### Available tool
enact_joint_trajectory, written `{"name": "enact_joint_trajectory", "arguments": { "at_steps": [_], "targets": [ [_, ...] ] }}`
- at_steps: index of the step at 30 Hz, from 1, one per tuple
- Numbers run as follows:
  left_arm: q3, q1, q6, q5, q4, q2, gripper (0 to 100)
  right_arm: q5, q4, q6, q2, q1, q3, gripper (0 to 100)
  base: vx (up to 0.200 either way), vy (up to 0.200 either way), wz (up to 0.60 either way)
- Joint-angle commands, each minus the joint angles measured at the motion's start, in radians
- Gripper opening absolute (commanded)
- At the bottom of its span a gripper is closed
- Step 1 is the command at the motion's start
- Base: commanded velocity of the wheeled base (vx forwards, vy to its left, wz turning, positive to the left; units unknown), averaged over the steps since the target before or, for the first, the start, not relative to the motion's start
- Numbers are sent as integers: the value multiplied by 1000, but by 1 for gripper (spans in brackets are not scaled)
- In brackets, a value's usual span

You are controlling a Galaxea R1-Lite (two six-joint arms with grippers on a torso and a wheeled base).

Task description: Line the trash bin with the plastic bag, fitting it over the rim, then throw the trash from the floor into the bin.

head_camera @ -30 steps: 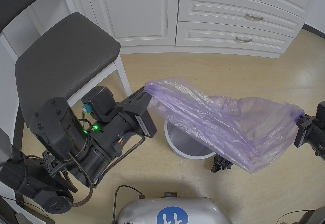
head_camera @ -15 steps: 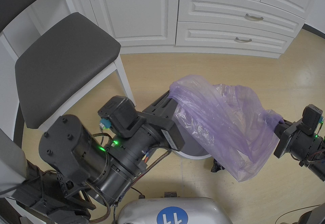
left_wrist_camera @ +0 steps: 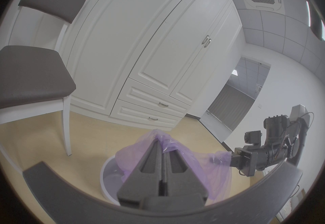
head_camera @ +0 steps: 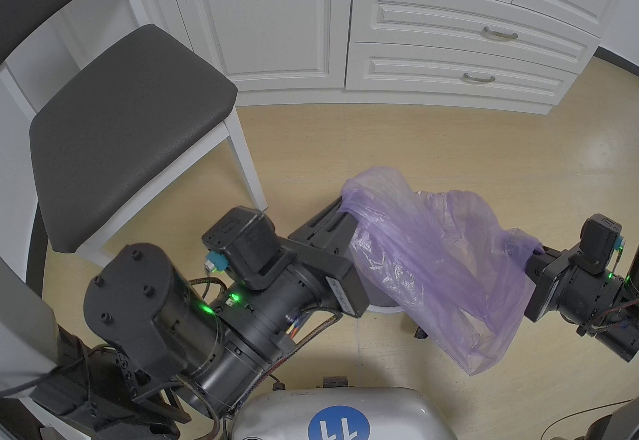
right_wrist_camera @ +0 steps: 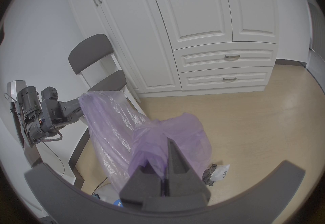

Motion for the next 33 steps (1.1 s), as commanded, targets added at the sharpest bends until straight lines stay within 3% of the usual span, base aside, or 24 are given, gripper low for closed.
{"name": "enact_joint_trajectory", "arguments": {
  "at_steps": [1,13,17,25,33],
  "targets": [
    [18,-10,0,-3,0,-7,0,0,-1,13,18,16,-2,0,0,0,0],
    [-14,-11,-6,-2,38,7,0,-11,10,53,27,41,-41,0,0,0,0],
    [-58,-7,-34,3,162,-13,0,-23,65,92,44,41,-134,0,0,0,0],
    [-134,22,-141,9,351,-42,0,6,315,199,92,41,-278,0,0,0,0],
    [-236,55,-266,12,550,-56,0,34,352,217,102,30,-298,0,0,0,0]
  ]
}}
